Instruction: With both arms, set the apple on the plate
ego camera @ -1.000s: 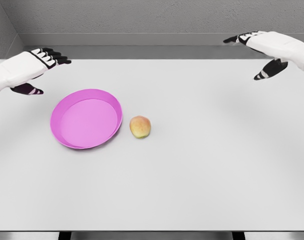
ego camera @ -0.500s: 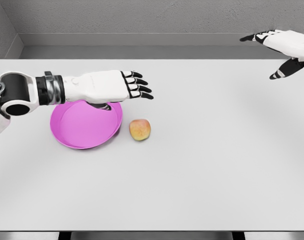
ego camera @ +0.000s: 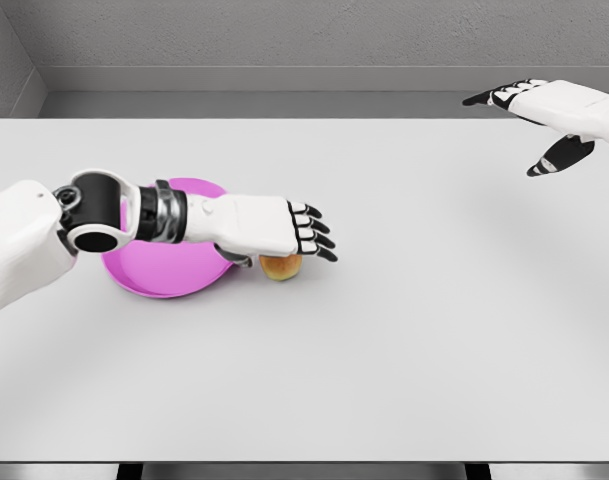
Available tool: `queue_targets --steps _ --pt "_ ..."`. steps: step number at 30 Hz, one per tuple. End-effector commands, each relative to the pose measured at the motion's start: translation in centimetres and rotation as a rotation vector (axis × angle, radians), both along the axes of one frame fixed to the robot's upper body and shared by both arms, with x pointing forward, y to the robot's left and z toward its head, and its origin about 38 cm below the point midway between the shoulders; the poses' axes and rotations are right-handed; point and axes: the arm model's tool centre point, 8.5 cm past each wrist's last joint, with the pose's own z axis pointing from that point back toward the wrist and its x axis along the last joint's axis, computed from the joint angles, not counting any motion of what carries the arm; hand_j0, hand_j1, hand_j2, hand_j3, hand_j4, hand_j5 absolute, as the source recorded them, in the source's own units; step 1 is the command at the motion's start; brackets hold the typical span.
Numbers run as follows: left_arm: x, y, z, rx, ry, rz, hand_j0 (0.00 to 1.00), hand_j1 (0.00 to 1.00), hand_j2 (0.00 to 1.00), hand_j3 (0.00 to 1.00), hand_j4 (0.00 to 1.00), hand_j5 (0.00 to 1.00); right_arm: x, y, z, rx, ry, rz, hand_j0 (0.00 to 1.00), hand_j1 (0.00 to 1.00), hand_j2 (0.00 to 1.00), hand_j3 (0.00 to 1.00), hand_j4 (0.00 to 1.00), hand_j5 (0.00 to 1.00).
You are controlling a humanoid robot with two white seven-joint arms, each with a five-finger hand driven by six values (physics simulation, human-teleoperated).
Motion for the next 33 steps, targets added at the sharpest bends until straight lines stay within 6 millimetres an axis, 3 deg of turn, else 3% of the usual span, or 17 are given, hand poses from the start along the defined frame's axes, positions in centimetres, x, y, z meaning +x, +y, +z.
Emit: queue_targets --steps 1,6,18,24,28,33 --pt "0.5 0.2 -1.0 0.018 0.024 0.022 1.00 1.00 1.00 1.00 1.00 1.00 0.0 -0.1 0.0 0.000 0.001 -0.002 1.00 1.00 1.00 1.00 1.00 1.00" --pt "1.6 0.1 -1.6 0.022 0.041 0.052 1.00 1.00 1.00 1.00 1.00 1.00 -0.1 -0.1 -0.2 -0.001 0.006 -0.002 1.00 1.00 1.00 1.00 1.00 1.00" --pt "1.8 -0.7 -2.9 0.098 0.067 0.036 0.98 0.98 0.98 0.98 0.98 0.98 -0.1 -0.1 -0.3 -0.001 0.007 -0.002 1.00 1.00 1.00 1.00 1.00 1.00" --pt "1.7 -0.8 -3.2 0.112 0.071 0.031 0.82 0.82 0.82 0.82 0.82 0.82 -0.1 -0.1 -0.3 -0.001 0.007 -0.002 1.00 1.00 1.00 1.00 1.00 1.00" --pt "1.7 -0.6 -3.1 0.112 0.072 0.034 0.58 0.58 0.58 0.58 0.58 0.58 -0.1 -0.1 -0.3 -0.001 0.006 -0.001 1.00 1.00 1.00 1.00 1.00 1.00" --pt "1.8 -0.3 -3.0 0.111 0.069 0.041 0.46 0.46 0.46 0.46 0.46 0.46 -0.1 -0.1 -0.3 -0.001 0.006 -0.001 1.00 1.00 1.00 1.00 1.00 1.00"
